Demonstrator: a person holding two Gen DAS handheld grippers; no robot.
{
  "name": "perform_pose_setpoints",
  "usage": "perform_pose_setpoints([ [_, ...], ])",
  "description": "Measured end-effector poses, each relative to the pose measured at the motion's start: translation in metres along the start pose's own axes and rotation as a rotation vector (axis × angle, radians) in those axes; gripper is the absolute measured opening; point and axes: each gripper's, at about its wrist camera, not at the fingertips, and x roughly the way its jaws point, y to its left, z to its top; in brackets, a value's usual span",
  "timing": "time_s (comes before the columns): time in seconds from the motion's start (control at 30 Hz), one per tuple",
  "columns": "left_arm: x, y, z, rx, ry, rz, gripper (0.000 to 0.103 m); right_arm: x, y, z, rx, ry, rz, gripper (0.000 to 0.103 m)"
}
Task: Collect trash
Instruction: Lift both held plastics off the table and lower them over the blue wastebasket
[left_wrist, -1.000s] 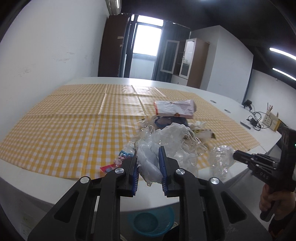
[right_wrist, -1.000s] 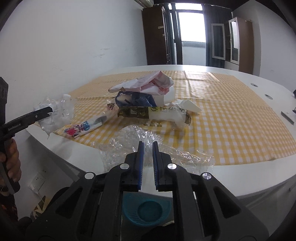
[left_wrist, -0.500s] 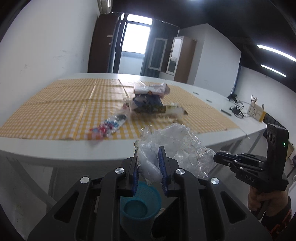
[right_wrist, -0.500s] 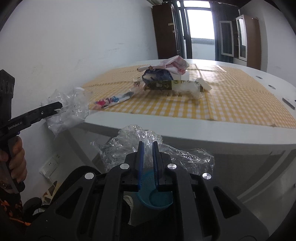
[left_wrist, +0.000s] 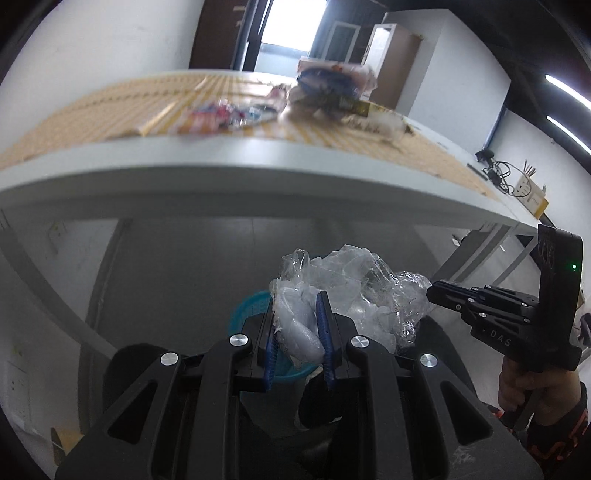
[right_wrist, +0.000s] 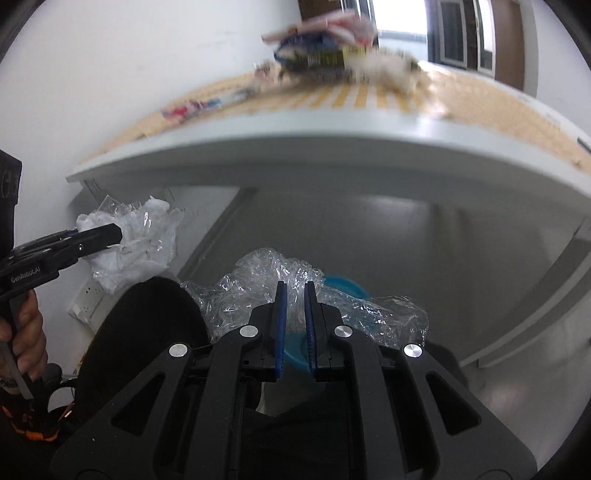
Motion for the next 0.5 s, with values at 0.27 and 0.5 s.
perform_pose_setpoints([
  [0.27,0.067,0.018,-0.01,-0.067,0.099,0.011,0.018,0.063,-0.009,-0.008,0.028,0.107,-0.017,0.009],
  [0.5,0.136,0.032,-0.018,-0.109,0.204,0.032,0.018,0.121,-0.024,-0.019,0.078,0.223,-0.006,0.009],
])
